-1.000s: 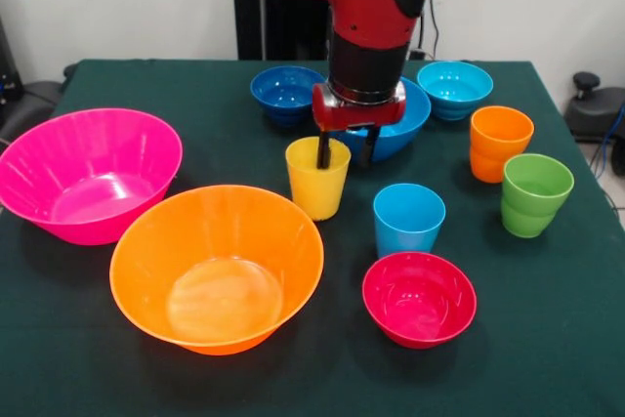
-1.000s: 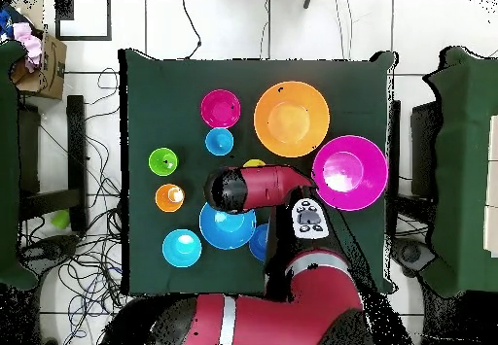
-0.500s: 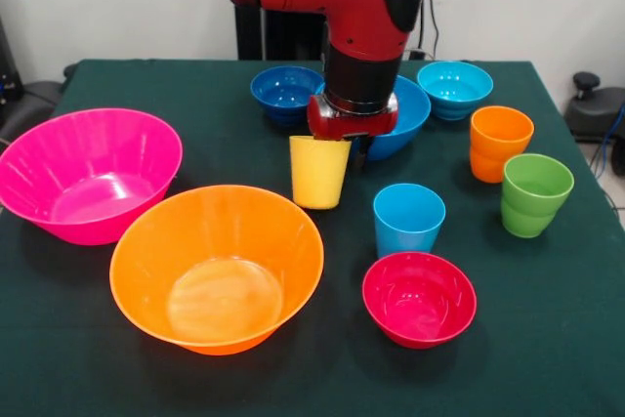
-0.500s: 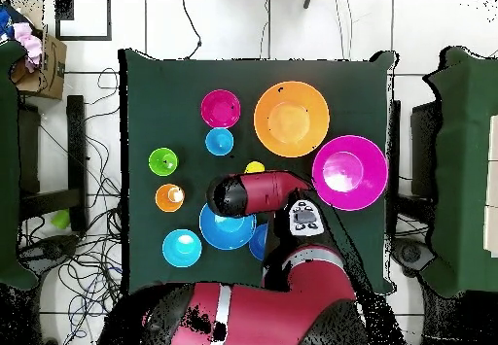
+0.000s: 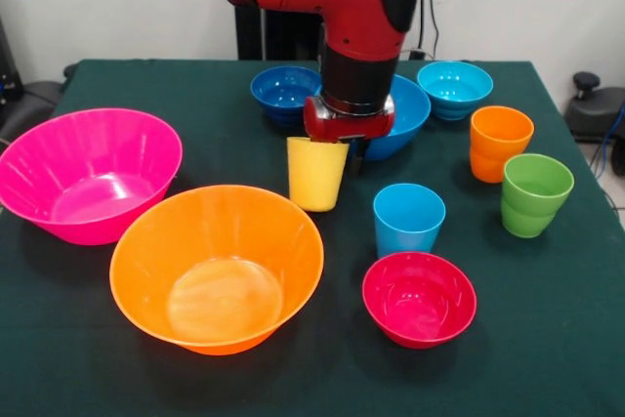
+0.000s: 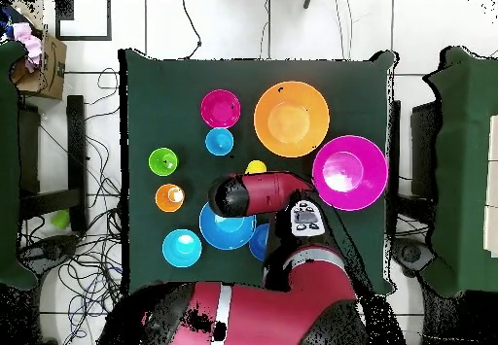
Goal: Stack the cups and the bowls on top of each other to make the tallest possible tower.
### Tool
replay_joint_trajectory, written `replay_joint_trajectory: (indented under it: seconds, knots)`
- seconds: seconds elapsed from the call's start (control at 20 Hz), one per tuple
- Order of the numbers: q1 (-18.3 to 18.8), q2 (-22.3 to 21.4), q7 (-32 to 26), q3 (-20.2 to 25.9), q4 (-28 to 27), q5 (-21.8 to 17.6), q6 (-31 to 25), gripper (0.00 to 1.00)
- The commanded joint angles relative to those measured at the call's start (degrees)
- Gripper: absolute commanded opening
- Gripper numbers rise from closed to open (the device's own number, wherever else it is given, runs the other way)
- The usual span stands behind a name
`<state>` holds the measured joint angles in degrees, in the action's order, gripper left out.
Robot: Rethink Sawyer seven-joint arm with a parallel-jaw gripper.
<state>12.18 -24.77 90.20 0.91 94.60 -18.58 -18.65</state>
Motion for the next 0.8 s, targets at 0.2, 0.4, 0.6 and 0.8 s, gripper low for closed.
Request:
replay_joint_trajectory:
  seconds: [0.2,0.4,0.6,0.8]
  knots:
    - [2.8,-6.0,1.4,7.0,5.1,-0.3,-3.7,1.0]
    - [2.4,-5.4,2.3,6.8,4.4,-0.5,-2.8,1.0]
    - [2.4,-5.7,2.4,6.9,4.5,-0.3,-3.2,1.0]
    - [2.3,-5.2,2.9,6.9,4.1,-0.3,-2.5,1.0]
